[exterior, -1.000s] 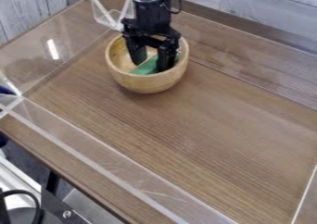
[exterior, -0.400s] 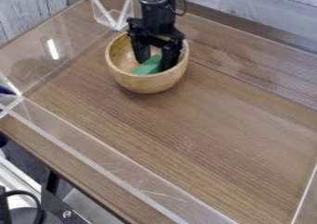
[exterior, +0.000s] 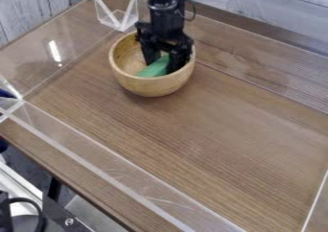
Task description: Remove the green block from inside the brown bowl and put it on the table
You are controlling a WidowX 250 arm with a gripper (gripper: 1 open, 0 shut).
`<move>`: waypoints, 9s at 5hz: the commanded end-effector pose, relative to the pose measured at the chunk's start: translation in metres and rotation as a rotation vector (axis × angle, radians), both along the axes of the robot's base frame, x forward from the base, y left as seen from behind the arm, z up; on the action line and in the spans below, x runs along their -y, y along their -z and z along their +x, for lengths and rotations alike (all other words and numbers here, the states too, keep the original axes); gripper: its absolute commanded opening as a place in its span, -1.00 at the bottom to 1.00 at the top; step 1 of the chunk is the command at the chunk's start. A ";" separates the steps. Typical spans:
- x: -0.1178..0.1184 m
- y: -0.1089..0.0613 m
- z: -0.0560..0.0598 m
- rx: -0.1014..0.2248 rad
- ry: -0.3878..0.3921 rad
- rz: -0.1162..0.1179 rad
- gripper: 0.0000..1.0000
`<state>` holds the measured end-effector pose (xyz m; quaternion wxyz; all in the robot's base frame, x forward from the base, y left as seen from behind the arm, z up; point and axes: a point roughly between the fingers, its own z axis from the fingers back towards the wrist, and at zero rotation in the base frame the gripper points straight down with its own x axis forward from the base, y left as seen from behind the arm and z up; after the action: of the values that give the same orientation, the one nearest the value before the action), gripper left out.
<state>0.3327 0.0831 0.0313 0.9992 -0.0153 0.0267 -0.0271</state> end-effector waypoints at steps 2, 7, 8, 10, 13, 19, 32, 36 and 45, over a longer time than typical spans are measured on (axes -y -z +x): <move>0.002 -0.035 0.011 0.127 -0.008 0.024 -1.00; 0.019 -0.101 0.008 0.284 0.093 -0.031 -1.00; 0.044 -0.104 0.004 0.262 0.158 -0.047 -1.00; 0.101 -0.097 0.034 0.197 0.224 -0.014 -1.00; 0.118 -0.039 0.022 -0.010 0.189 -0.036 -1.00; 0.119 0.004 -0.008 -0.010 0.137 -0.001 -1.00; 0.068 -0.118 -0.040 0.180 0.014 0.006 1.00; 0.079 -0.093 -0.039 0.174 0.047 0.073 1.00; 0.088 -0.091 -0.035 0.254 0.093 0.007 1.00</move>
<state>0.2898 -0.0059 0.1033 0.9951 -0.0099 -0.0646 -0.0748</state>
